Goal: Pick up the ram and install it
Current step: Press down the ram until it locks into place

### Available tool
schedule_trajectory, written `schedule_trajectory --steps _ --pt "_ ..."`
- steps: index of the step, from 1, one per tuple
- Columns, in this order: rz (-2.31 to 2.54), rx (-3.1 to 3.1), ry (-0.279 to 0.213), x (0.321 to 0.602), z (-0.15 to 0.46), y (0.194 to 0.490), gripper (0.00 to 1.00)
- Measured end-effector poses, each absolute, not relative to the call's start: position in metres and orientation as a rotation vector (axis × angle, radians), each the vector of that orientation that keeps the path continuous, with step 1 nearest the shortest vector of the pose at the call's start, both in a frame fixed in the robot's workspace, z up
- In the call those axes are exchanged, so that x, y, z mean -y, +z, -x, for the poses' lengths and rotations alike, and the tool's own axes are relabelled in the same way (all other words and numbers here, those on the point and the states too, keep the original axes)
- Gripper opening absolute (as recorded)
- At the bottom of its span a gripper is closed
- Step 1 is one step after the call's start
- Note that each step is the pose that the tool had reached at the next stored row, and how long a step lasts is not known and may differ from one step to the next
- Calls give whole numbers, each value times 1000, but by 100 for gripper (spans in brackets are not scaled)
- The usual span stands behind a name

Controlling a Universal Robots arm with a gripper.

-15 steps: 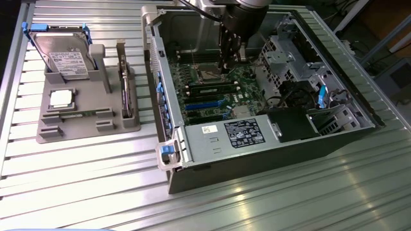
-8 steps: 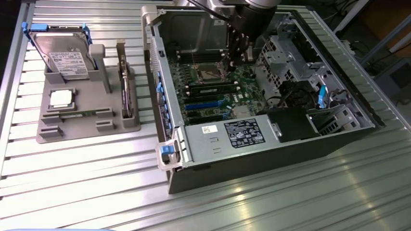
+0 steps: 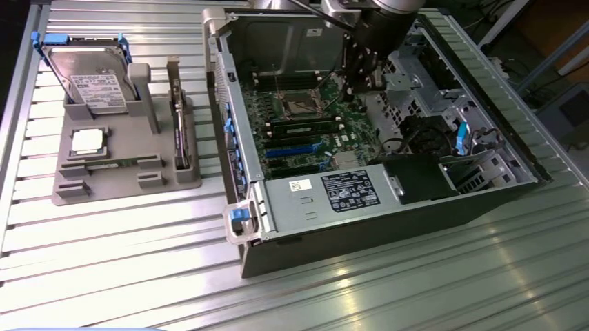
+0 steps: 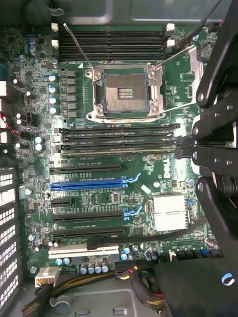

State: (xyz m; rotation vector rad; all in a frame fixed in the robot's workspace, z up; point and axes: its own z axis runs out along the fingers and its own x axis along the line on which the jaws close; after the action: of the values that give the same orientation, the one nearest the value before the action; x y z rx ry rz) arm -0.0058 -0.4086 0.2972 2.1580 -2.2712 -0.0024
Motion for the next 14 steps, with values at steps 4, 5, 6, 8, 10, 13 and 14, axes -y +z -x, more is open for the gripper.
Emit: schedule_trajectory --steps 4,5,6,8,10,13,14 --pt "-2158 2271 -2 409 5 290 11" --pt "-2158 2271 -2 409 5 288 11" --pt "-2158 2271 -2 409 4 286 11" --pt "-2158 2271 -2 409 3 281 11" --pt "-2158 2271 -2 409 2 276 11" --pt "-2158 2271 -2 409 2 267 11" --pt "-2158 2271 -2 409 2 263 11"
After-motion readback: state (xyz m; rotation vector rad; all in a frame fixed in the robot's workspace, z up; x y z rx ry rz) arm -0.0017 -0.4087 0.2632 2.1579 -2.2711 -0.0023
